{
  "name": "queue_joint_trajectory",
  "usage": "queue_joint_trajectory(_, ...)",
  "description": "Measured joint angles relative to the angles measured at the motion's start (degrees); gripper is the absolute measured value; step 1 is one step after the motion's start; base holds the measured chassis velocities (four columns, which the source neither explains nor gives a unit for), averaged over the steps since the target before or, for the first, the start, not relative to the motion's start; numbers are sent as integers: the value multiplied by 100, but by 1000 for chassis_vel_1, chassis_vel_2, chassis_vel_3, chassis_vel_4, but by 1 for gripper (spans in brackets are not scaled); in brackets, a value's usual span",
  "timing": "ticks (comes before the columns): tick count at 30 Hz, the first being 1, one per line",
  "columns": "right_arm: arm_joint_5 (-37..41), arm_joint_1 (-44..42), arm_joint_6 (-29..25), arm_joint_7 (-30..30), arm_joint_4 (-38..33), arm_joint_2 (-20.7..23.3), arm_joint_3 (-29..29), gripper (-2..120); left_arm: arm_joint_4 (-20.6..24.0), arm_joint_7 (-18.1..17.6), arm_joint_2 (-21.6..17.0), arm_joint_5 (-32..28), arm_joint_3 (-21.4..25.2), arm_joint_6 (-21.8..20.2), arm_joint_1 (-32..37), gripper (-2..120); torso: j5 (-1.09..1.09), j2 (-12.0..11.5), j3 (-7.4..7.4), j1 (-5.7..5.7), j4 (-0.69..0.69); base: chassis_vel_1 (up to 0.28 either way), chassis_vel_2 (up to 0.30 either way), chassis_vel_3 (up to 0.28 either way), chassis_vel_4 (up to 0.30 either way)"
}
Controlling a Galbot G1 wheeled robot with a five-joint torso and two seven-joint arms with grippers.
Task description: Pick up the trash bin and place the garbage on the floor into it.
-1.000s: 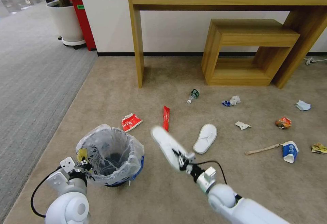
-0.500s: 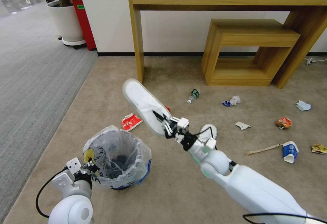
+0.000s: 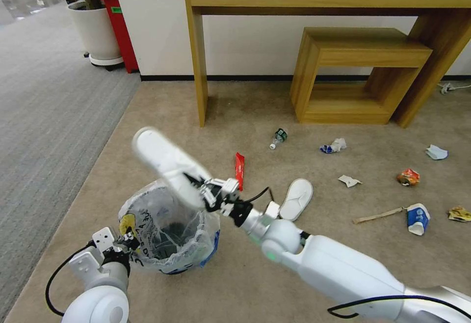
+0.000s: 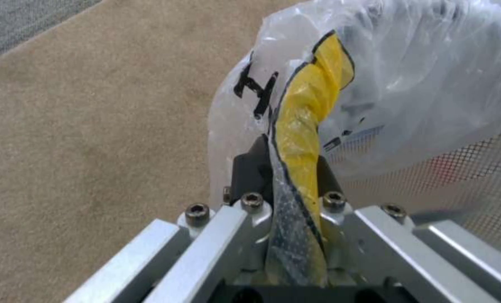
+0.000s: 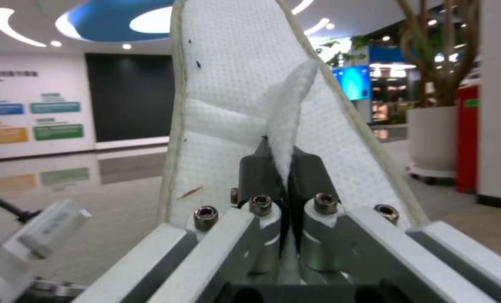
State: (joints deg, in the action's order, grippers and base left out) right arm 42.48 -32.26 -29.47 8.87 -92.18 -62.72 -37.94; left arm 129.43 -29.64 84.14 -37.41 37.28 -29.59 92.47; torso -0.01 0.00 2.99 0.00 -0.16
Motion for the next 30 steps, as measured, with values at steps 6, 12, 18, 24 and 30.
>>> queue_joint_trajectory(6, -56, 161, -92, 2, 314, -446, -321, 0, 58, 5, 35, 21, -14, -3, 29, 3, 0, 0, 0, 0, 1, 0, 0, 0, 0)
queue_joint_trajectory(12, -171, 227, -130, 2, 613, -757, -605, 0, 133, 15, 63, 28, 6, -3, 67, 3, 0, 0, 0, 0, 0, 0, 0, 0, 0)
queue_joint_trajectory(18, -359, 235, -194, 4, 930, -977, -803, 0, 200, 31, 67, 30, 38, 11, 124, 3, 0, 0, 0, 0, 0, 0, 0, 0, 0)
queue_joint_trajectory(24, -493, 176, -196, -2, 990, -980, -833, 1, 217, 34, 41, 15, 75, 26, 145, 3, 1, 0, 0, 0, 1, 0, 0, 0, 0)
queue_joint_trajectory(30, -588, 111, -198, 7, 991, -825, -746, 21, 216, 35, 46, 16, 72, 33, 140, 3, 1, 0, 0, 0, 0, 0, 0, 0, 0)
